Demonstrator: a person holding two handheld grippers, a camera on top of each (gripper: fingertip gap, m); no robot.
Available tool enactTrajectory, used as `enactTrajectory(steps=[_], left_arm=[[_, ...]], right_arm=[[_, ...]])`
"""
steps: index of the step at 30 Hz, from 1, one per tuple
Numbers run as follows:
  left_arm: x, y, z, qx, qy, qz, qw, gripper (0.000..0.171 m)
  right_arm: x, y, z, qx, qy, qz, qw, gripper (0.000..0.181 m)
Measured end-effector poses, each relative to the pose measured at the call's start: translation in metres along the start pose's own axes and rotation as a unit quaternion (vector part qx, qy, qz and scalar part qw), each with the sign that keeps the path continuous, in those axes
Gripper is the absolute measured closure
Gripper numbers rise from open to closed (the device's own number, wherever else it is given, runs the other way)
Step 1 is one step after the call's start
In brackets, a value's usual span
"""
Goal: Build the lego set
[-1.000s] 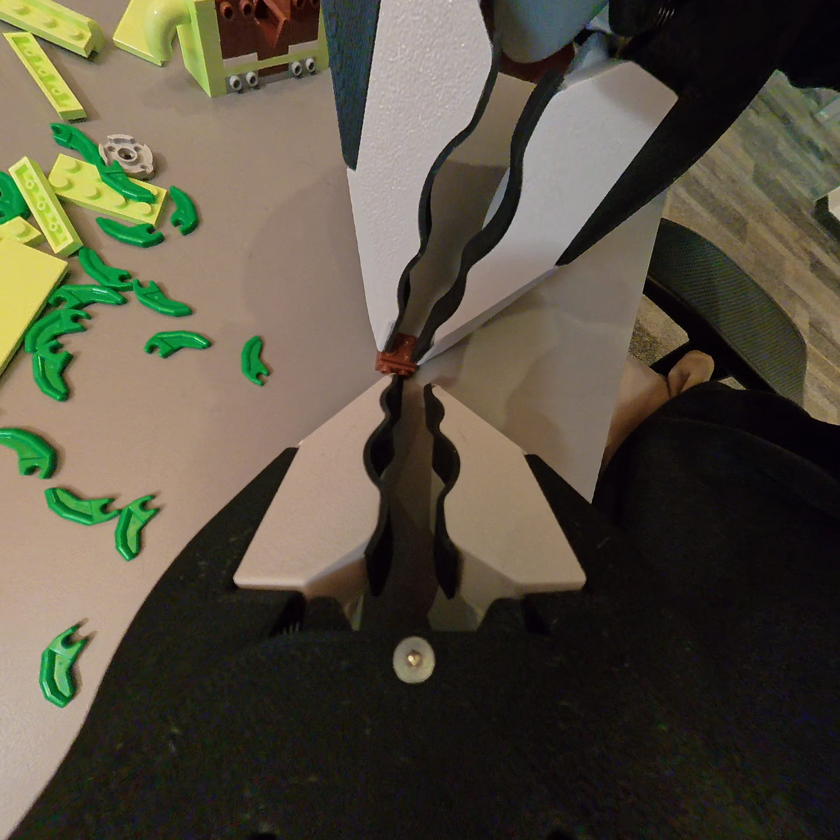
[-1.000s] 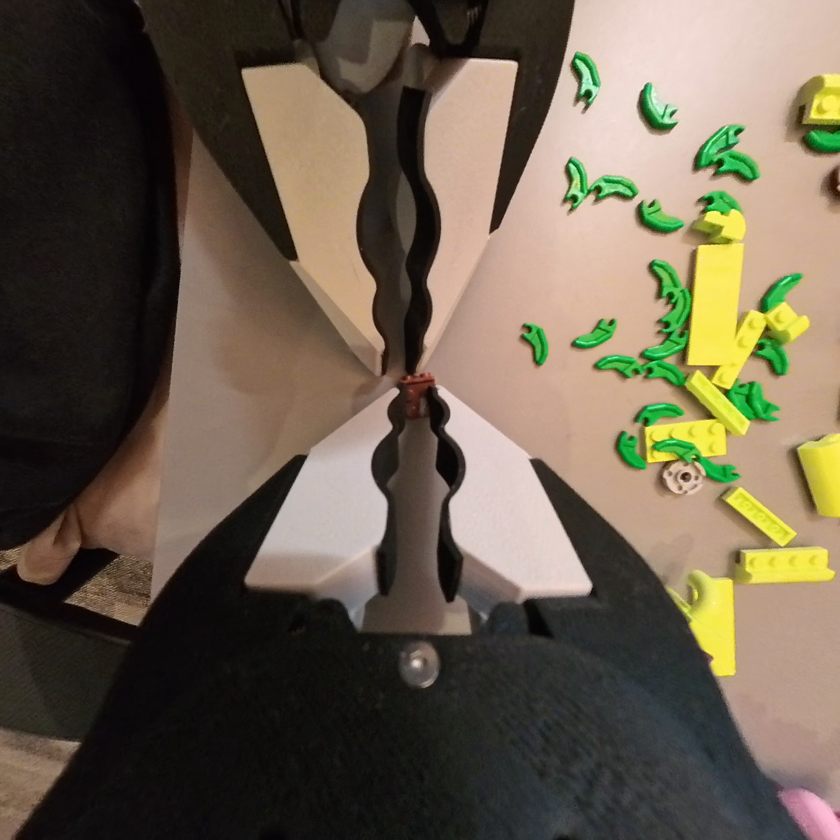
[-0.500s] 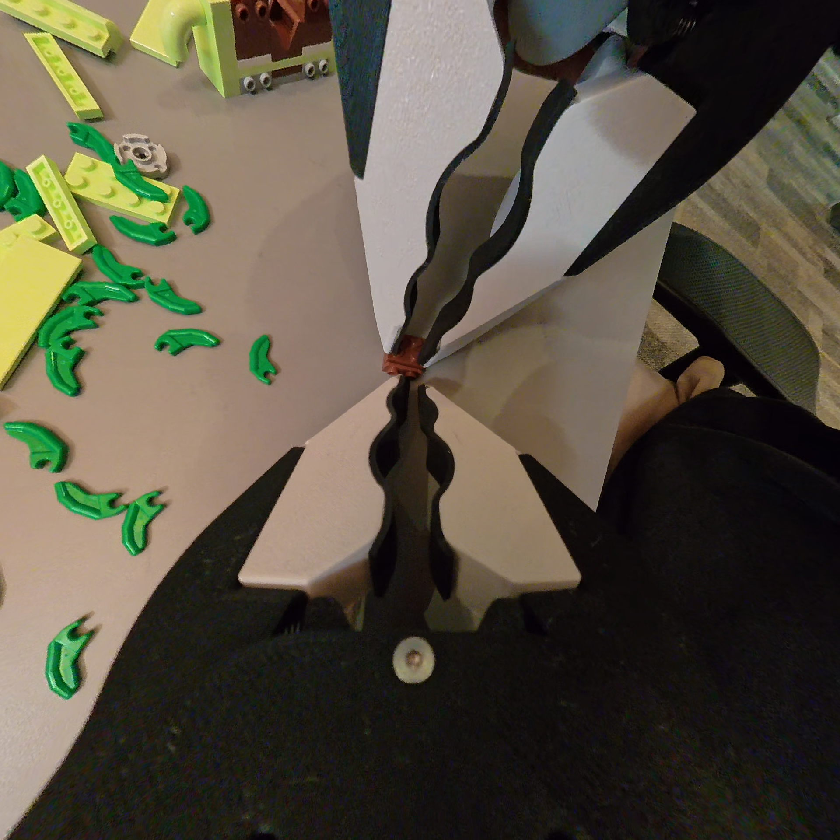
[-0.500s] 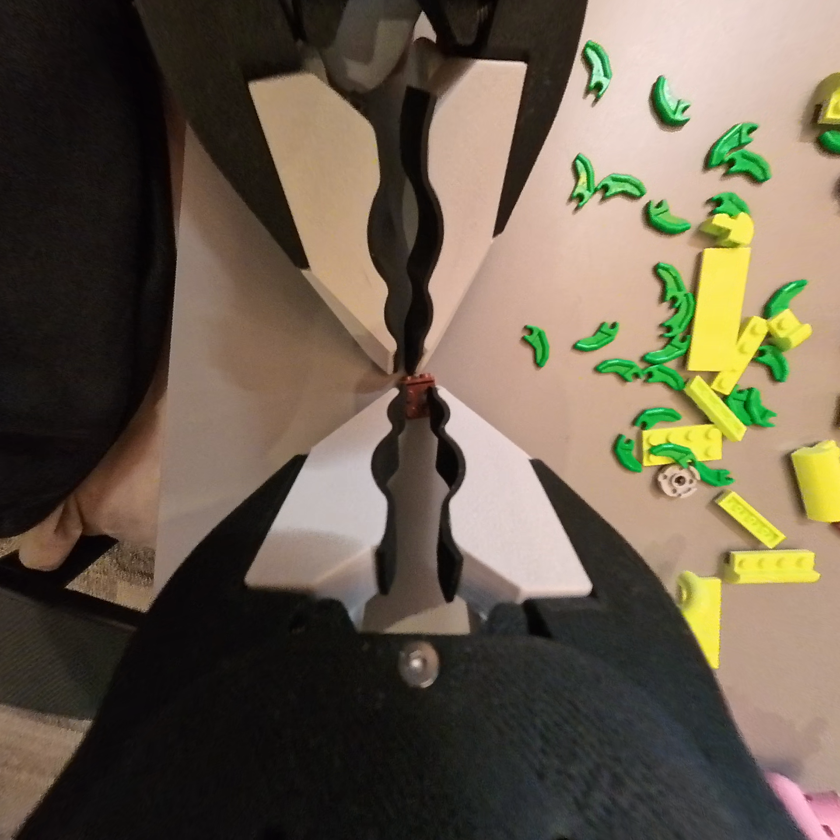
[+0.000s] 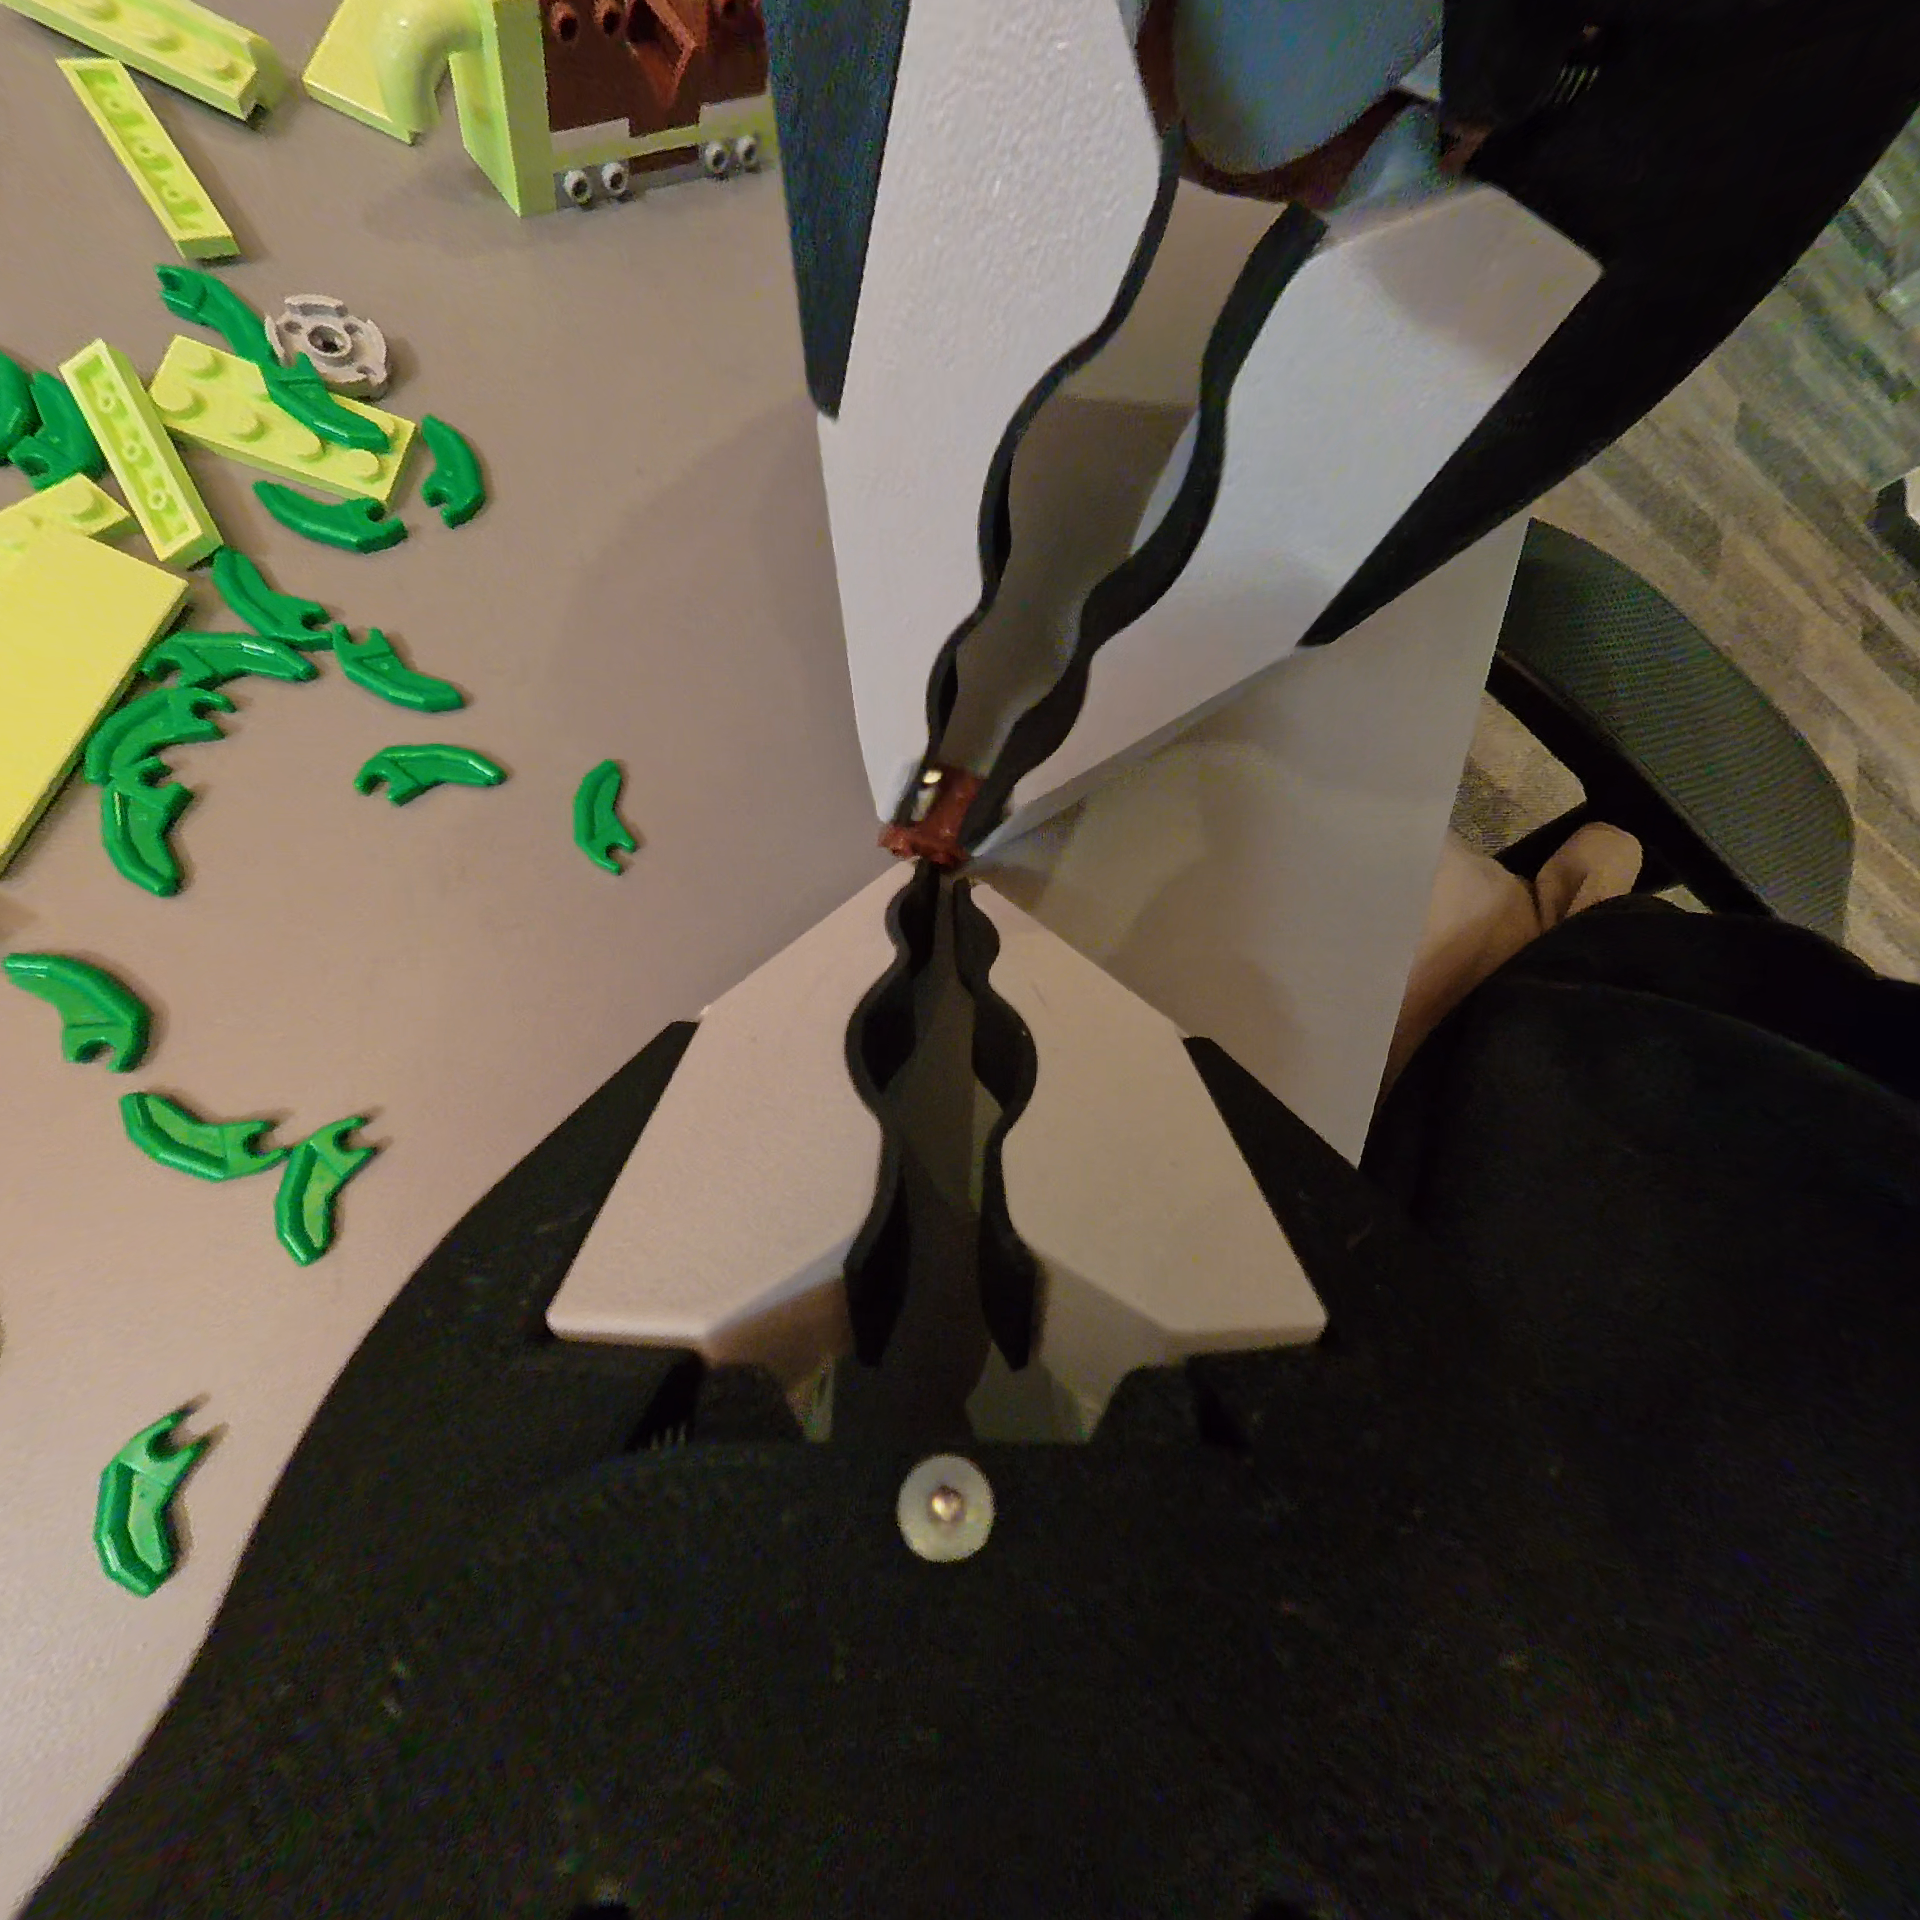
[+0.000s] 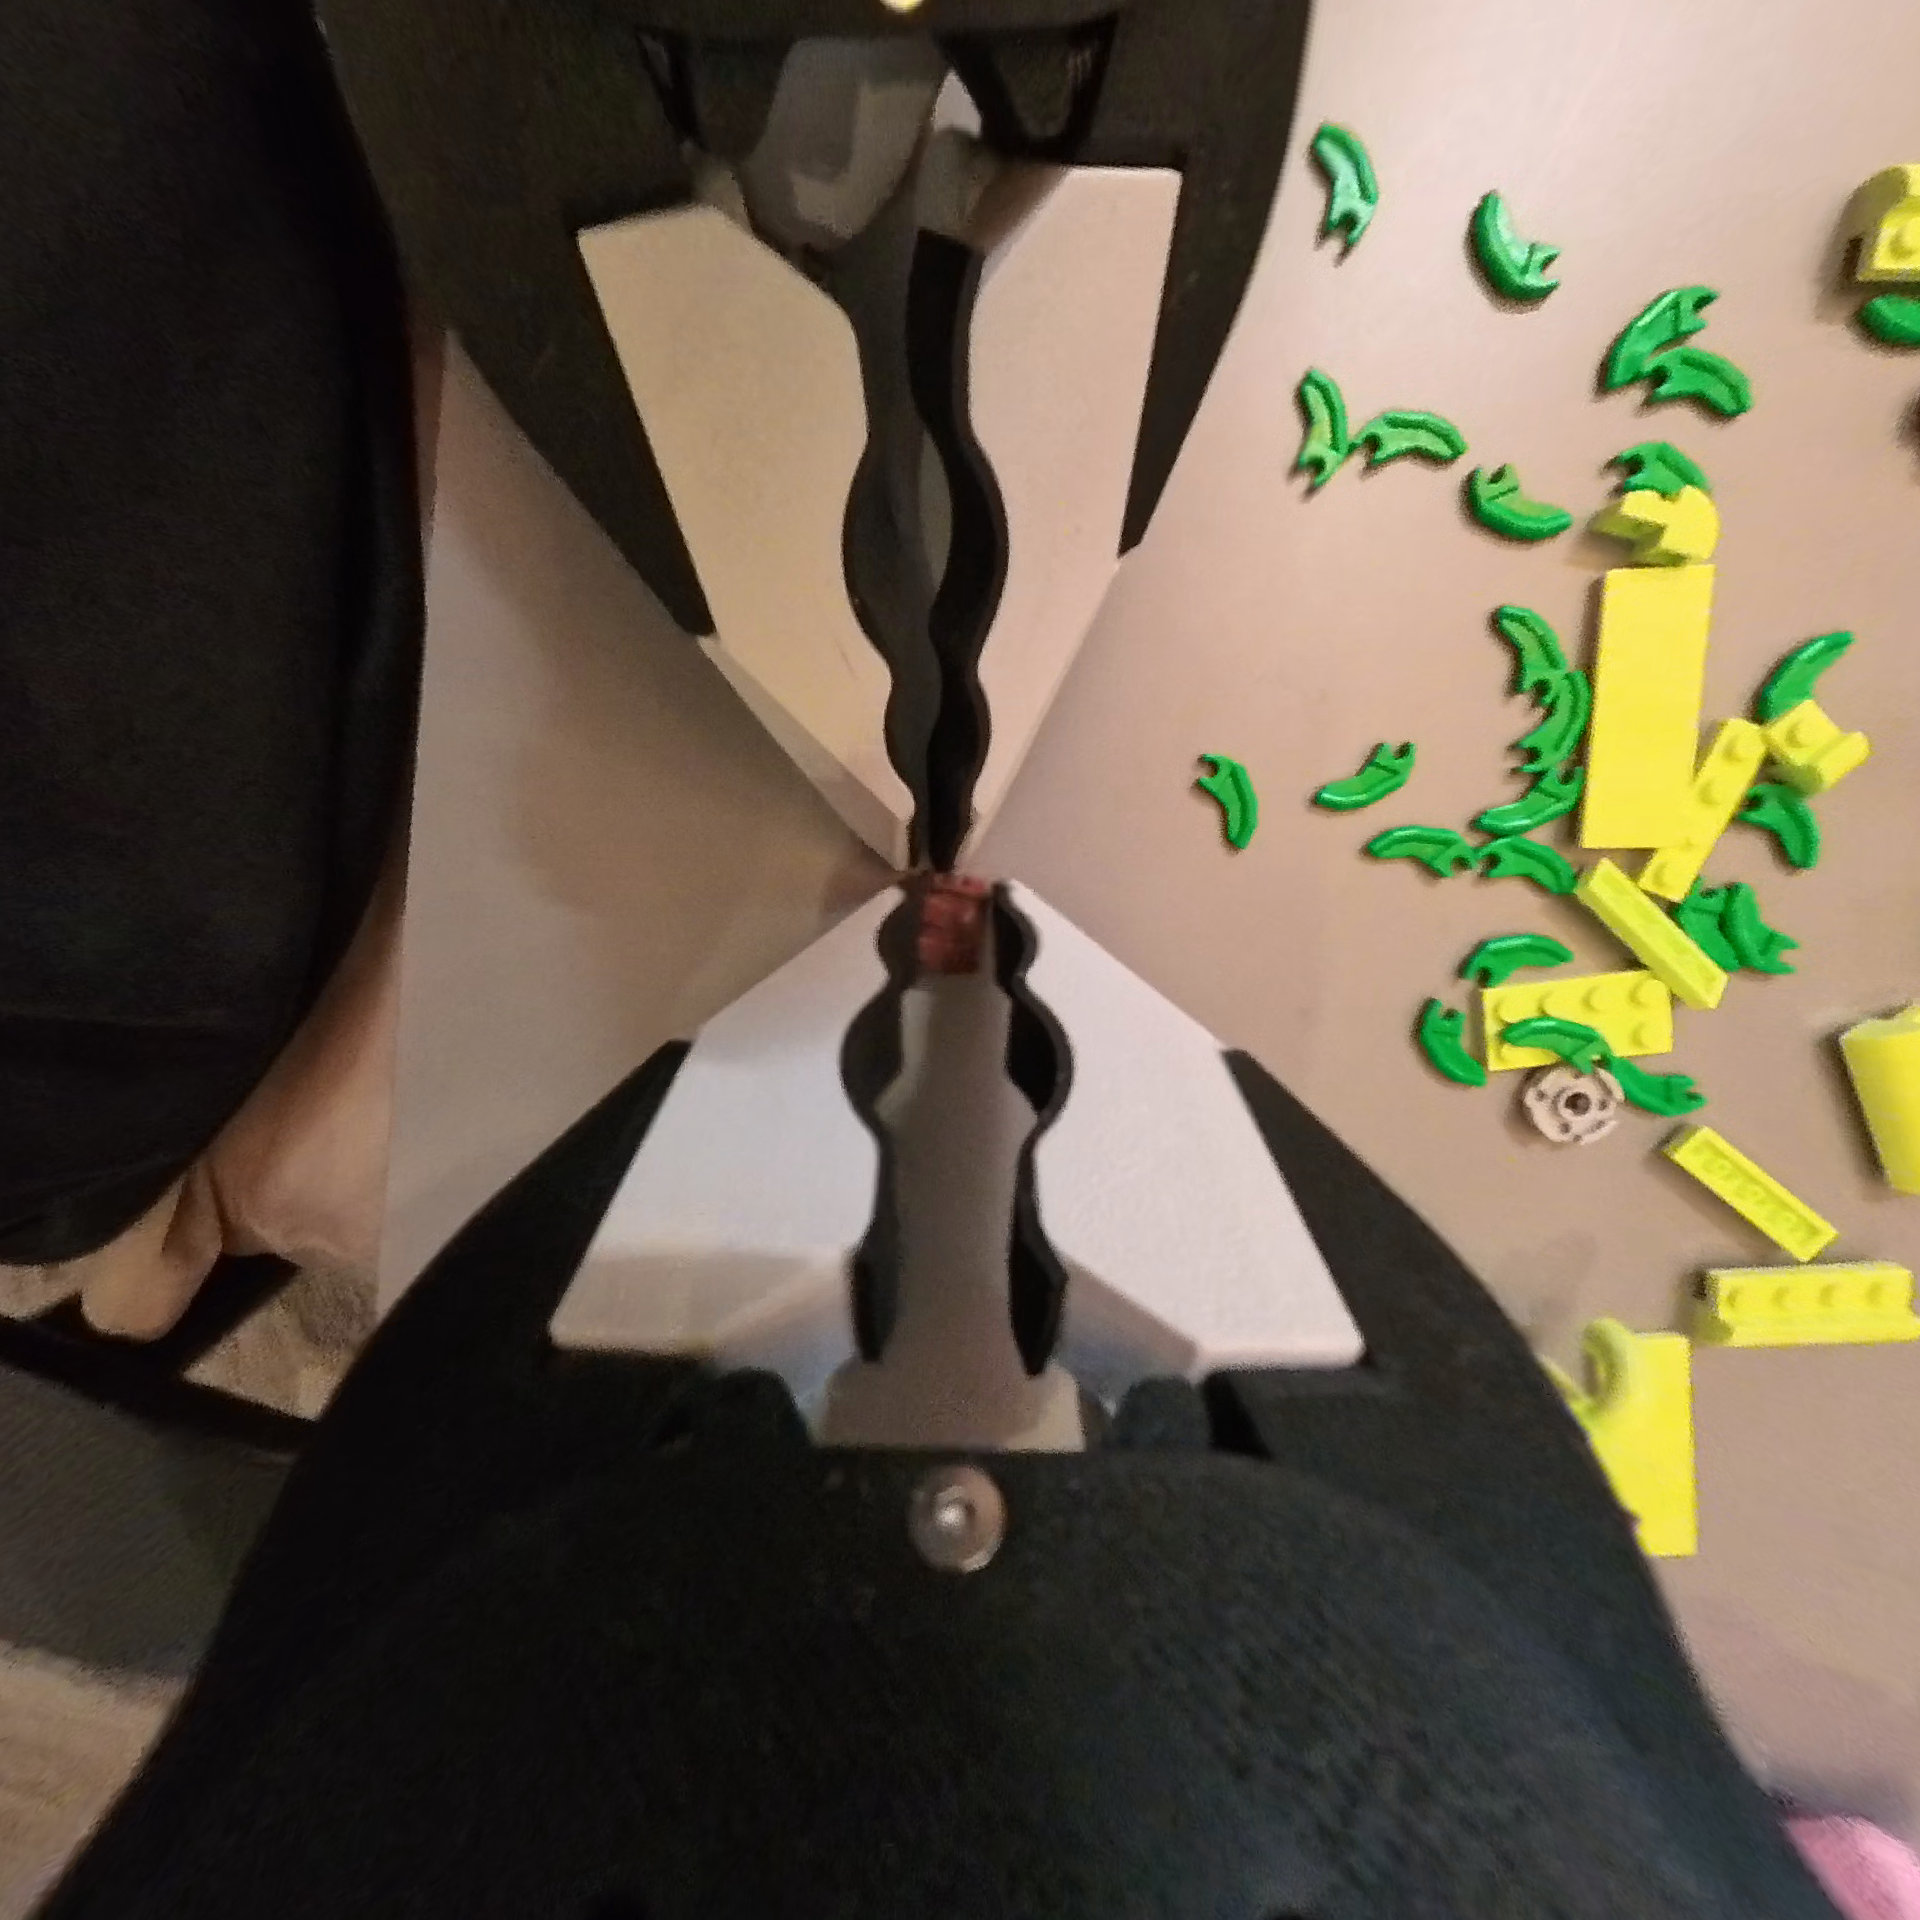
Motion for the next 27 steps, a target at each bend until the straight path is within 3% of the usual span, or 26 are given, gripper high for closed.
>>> enactTrajectory(steps=[1, 4, 9, 18, 20, 23, 27], left_arm=[[0.0, 0.0, 0.0, -0.002, 0.0, 0.002, 1.0, 0.17], [0.0, 0.001, 0.0, -0.005, 0.0, 0.004, 1.0, 0.171], [0.0, 0.001, 0.0, -0.009, 0.0, 0.006, 1.0, 0.171], [0.0, 0.0, 0.0, -0.008, -0.001, 0.004, 1.0, 0.17], [0.0, 0.0, 0.0, -0.008, -0.001, 0.003, 1.0, 0.17], [0.0, 0.0, 0.001, -0.004, -0.006, 0.002, 1.0, 0.168], [0.002, 0.005, 0.008, -0.001, -0.042, 0.023, 0.999, 0.154]], right_arm=[[-0.001, 0.0, 0.002, 0.001, -0.017, -0.011, 1.0, 0.158], [-0.004, 0.0, 0.008, 0.006, -0.086, -0.041, 0.995, 0.149], [-0.016, 0.007, -0.003, -0.039, -0.06, -0.029, 0.997, 0.144], [-0.024, 0.019, -0.006, -0.131, -0.105, -0.123, 0.978, 0.134], [-0.025, 0.019, -0.006, -0.155, -0.118, -0.151, 0.969, 0.139], [-0.027, 0.021, -0.007, -0.172, -0.138, -0.175, 0.959, 0.166], [-0.028, 0.023, -0.007, -0.208, -0.147, -0.169, 0.952, 0.167]])
Point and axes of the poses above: each gripper's, where its closed fingertips meet, z back along the fingers, x out of its top, y = z × x across the jaws, the point moved 8 cm from there along z, back along the fingers, and after that the axes turned 8 degrees about -z, right-handed, at the moved point
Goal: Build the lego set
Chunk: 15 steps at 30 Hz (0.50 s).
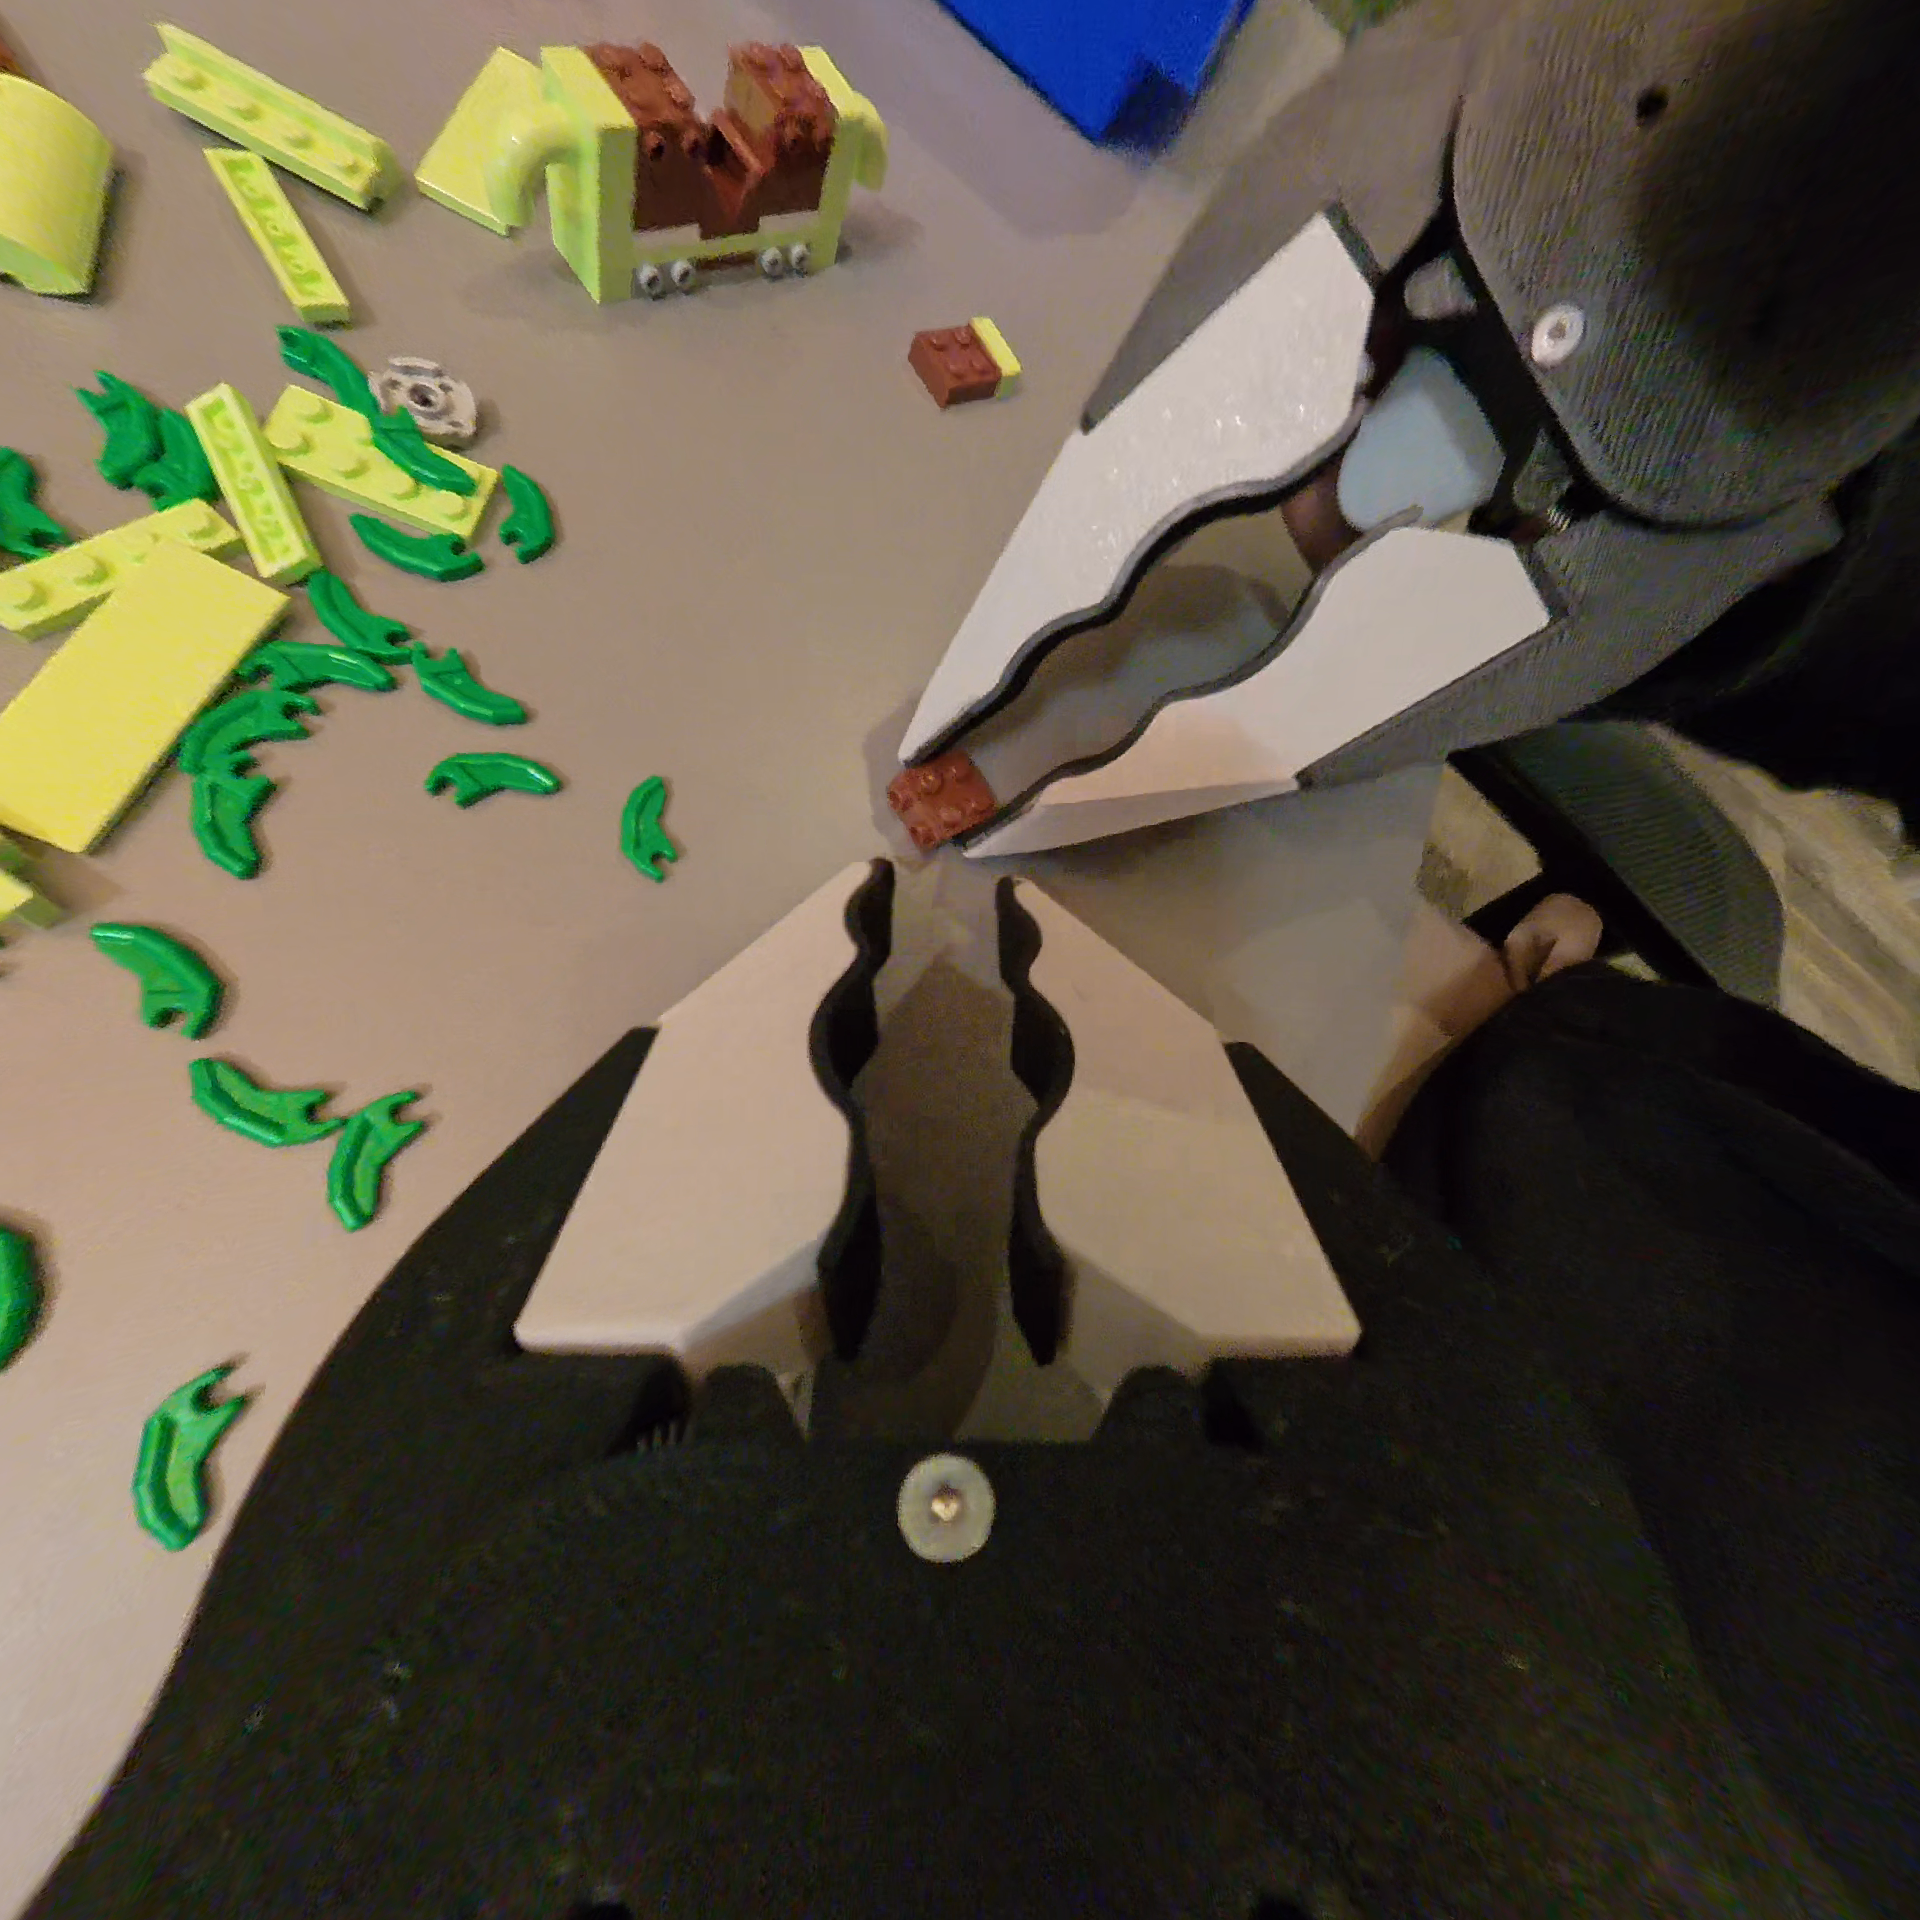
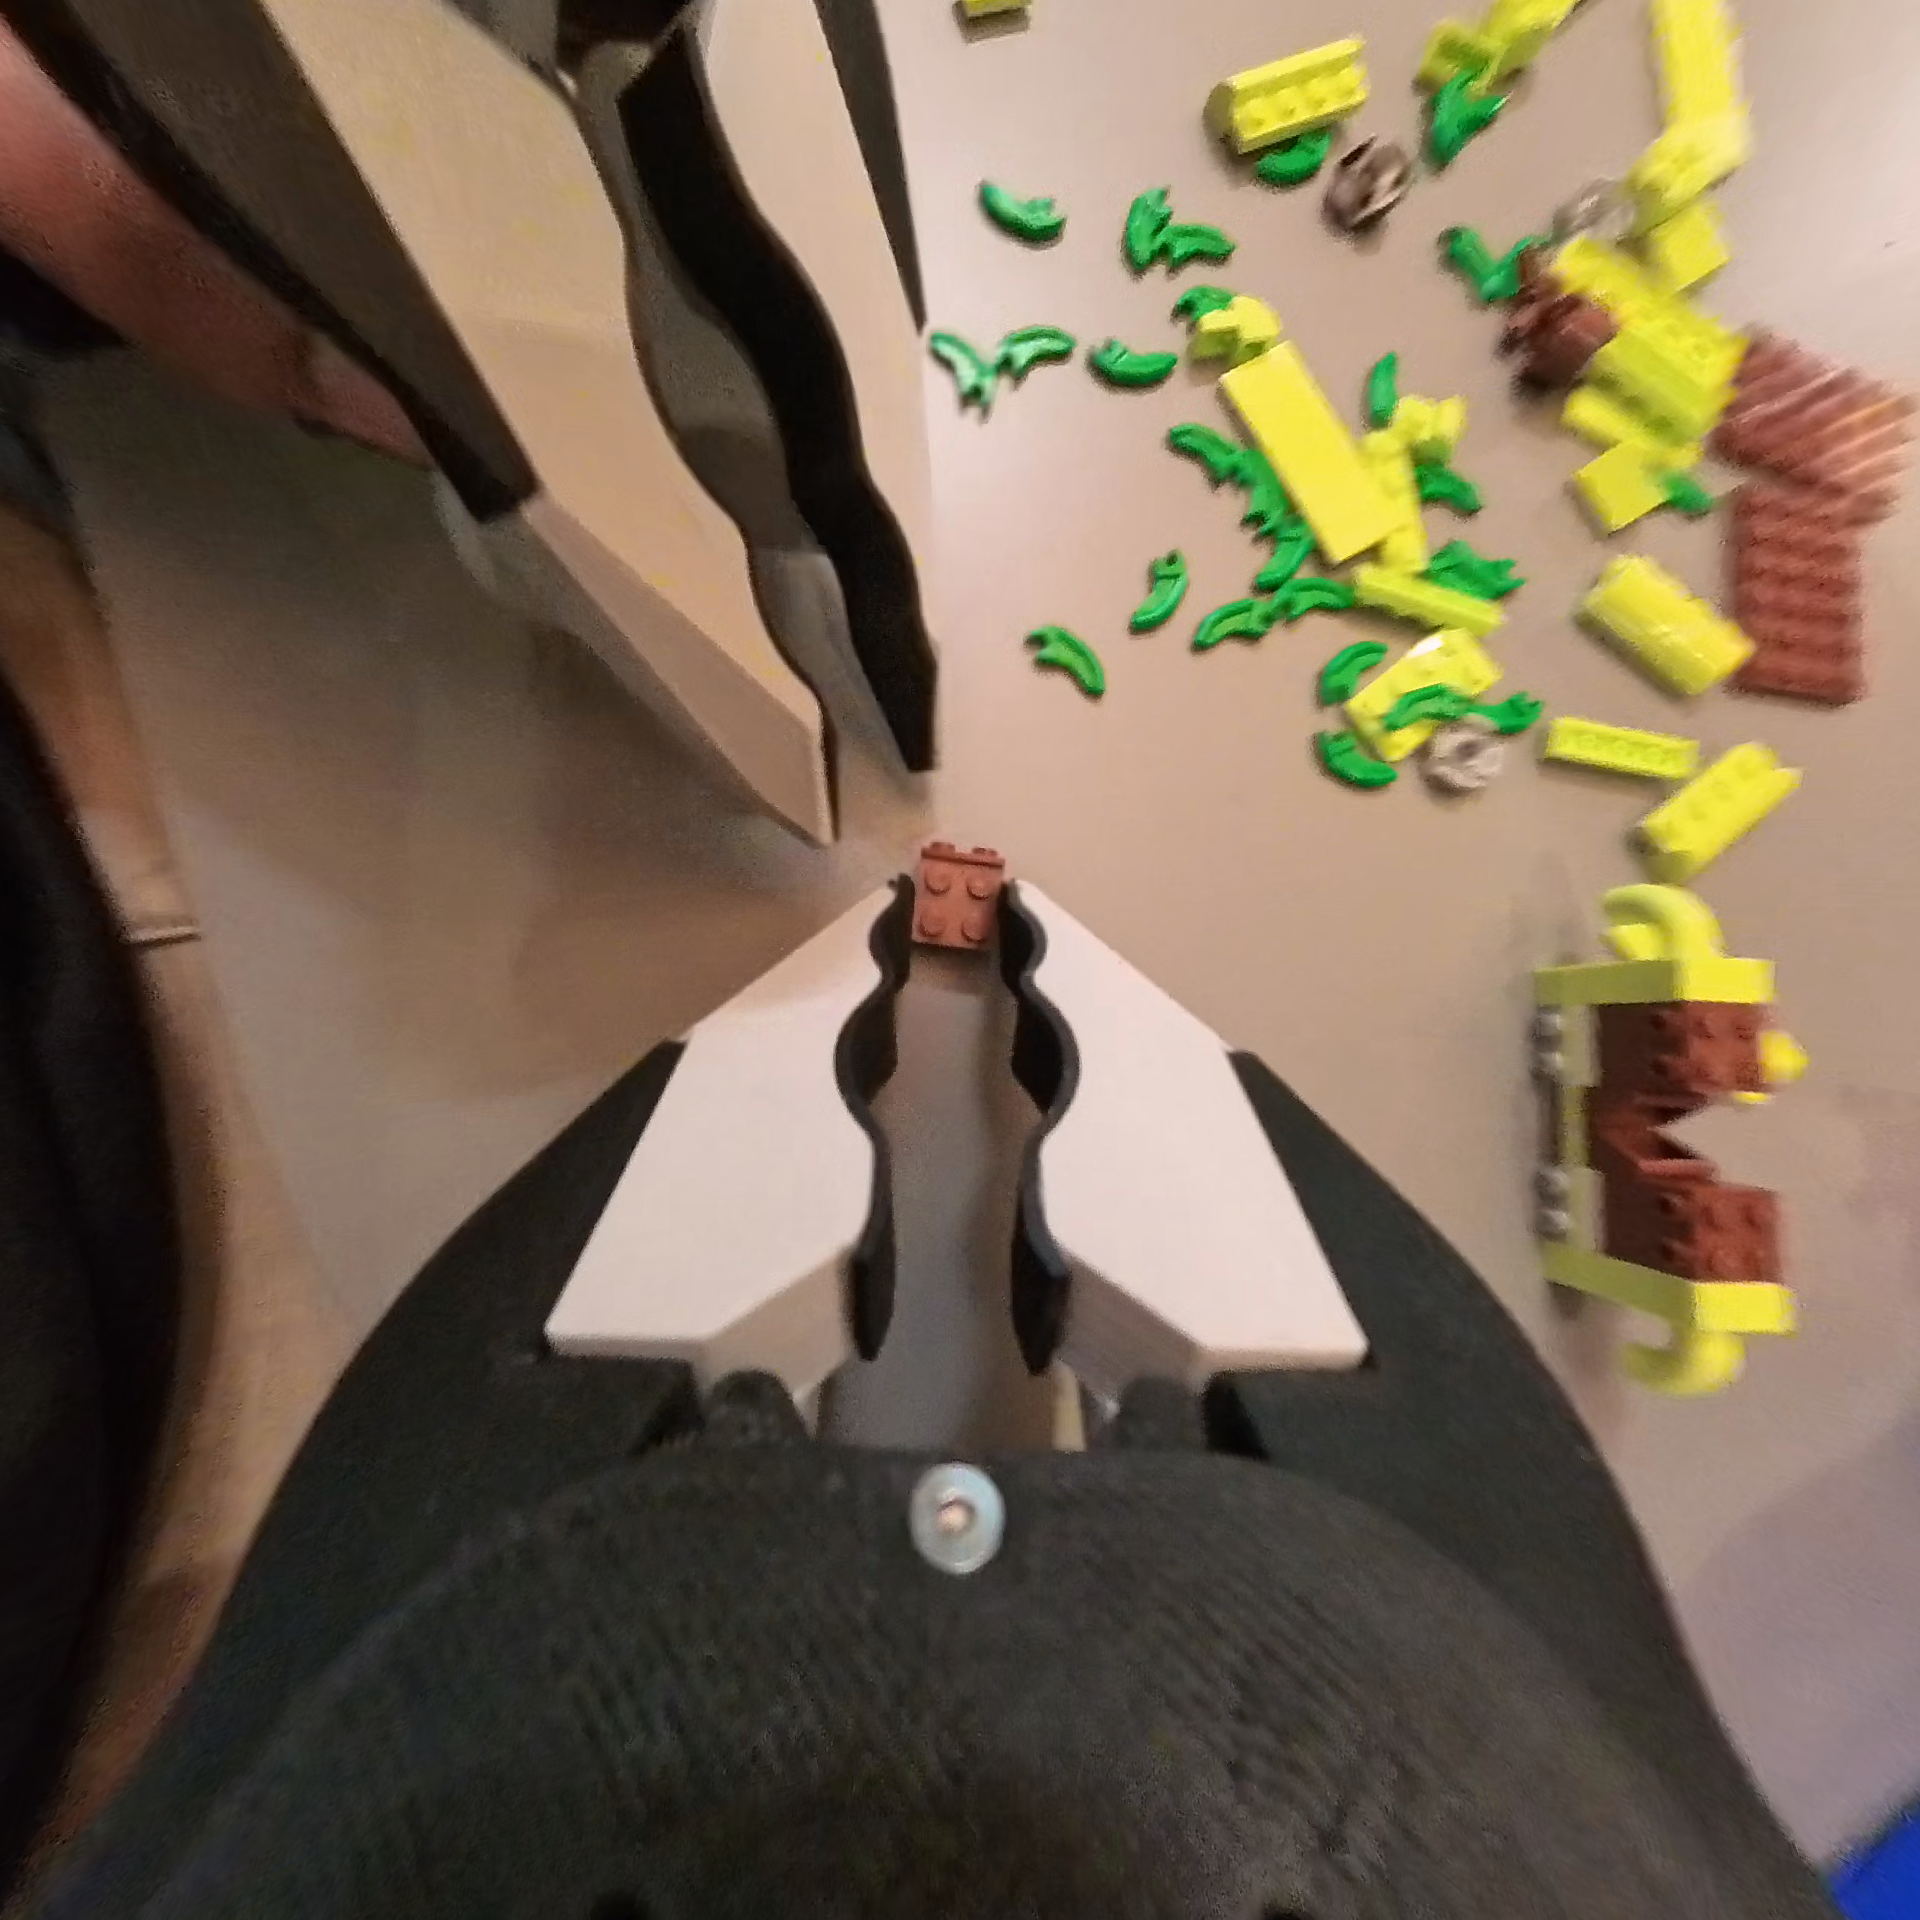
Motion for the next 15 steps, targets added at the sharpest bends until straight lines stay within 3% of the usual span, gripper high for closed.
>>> enactTrajectory(steps=[3, 7, 10, 15], left_arm=[[0.003, 0.003, 0.008, -0.047, -0.062, 0.052, 0.996, 0.144], [0.007, 0.005, 0.015, -0.15, -0.145, 0.142, 0.968, 0.156], [0.01, 0.006, 0.02, -0.175, -0.179, 0.16, 0.955, 0.165], [0.013, 0.001, 0.023, -0.179, -0.203, 0.126, 0.954, 0.162]], right_arm=[[0.008, 0.008, 0.011, -0.075, -0.066, 0.114, 0.988, 0.167], [0.016, 0.024, 0.026, -0.18, -0.128, 0.27, 0.937, 0.167], [0.019, 0.028, 0.032, -0.202, -0.147, 0.312, 0.917, 0.167], [0.021, 0.03, 0.041, -0.199, -0.156, 0.341, 0.905, 0.167]])
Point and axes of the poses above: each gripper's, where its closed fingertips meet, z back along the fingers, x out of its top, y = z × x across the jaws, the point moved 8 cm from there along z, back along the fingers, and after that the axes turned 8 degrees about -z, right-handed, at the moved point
